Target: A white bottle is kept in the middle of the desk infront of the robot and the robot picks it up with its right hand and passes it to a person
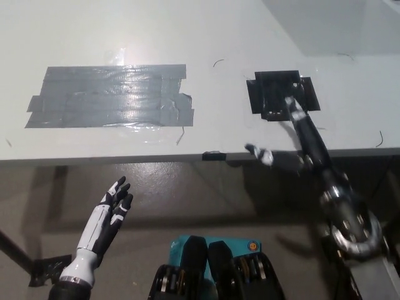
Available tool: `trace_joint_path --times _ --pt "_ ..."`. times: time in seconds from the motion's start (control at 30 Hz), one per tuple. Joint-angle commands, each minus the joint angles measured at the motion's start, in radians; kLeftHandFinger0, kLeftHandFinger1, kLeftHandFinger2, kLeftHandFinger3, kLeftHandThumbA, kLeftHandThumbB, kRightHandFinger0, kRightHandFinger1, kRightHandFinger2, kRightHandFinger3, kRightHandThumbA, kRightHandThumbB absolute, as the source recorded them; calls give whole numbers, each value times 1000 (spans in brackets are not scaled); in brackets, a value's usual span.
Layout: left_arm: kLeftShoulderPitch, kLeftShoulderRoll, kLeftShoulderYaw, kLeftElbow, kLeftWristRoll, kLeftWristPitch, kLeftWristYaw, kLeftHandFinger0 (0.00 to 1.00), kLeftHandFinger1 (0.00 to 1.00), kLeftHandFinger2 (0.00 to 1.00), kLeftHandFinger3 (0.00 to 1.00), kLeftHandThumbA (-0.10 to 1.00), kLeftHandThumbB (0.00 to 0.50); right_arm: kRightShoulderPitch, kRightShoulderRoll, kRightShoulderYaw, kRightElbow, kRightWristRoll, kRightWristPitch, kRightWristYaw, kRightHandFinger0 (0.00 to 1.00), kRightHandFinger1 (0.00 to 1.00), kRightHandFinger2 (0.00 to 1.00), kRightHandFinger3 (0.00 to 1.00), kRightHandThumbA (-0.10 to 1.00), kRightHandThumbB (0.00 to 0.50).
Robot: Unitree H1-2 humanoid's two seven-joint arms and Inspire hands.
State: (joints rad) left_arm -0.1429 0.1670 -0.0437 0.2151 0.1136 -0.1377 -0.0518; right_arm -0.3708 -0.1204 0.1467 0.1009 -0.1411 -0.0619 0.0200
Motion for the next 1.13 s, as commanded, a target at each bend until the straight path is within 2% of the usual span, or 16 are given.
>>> trace_joint_path --times 0.0,0.17,0.3,0.57,0.73,0.83,0.93,1.1 --pt "-9 6 6 -32 4 -48 8 904 1000 1000 1000 880 29 152 -46 -47 -274 122 -52 55 1000 1000 1000 1000 903 402" --pt "-4 6 3 -16 6 -68 8 896 1000 1000 1000 885 41 202 -44 -62 -202 136 -76 59 1000 1000 1000 1000 1000 400" --pt "3 6 2 -19 12 -62 10 904 1000 1000 1000 893 40 220 -42 -72 -118 144 -114 68 1000 1000 1000 1000 1000 361" --pt "19 0 2 -21 4 -60 8 901 1000 1000 1000 879 43 214 -34 -81 43 137 -170 65 1000 1000 1000 1000 978 344" --pt "20 2 -1 -19 9 -57 7 916 1000 1000 1000 890 51 207 -37 -75 128 119 -198 64 1000 1000 1000 1000 978 302" --pt "21 -1 -2 -14 10 -67 9 906 1000 1000 1000 881 42 210 -36 -70 139 116 -199 70 1000 1000 1000 1000 966 300" --pt "25 -2 -2 -18 8 -58 8 898 1000 1000 1000 888 56 211 -32 -66 155 121 -199 78 1000 1000 1000 1000 969 333" --pt "25 -1 -3 -24 7 -53 4 895 1000 1000 1000 881 44 211 -27 -65 159 127 -202 83 1000 1000 1000 1000 953 322"
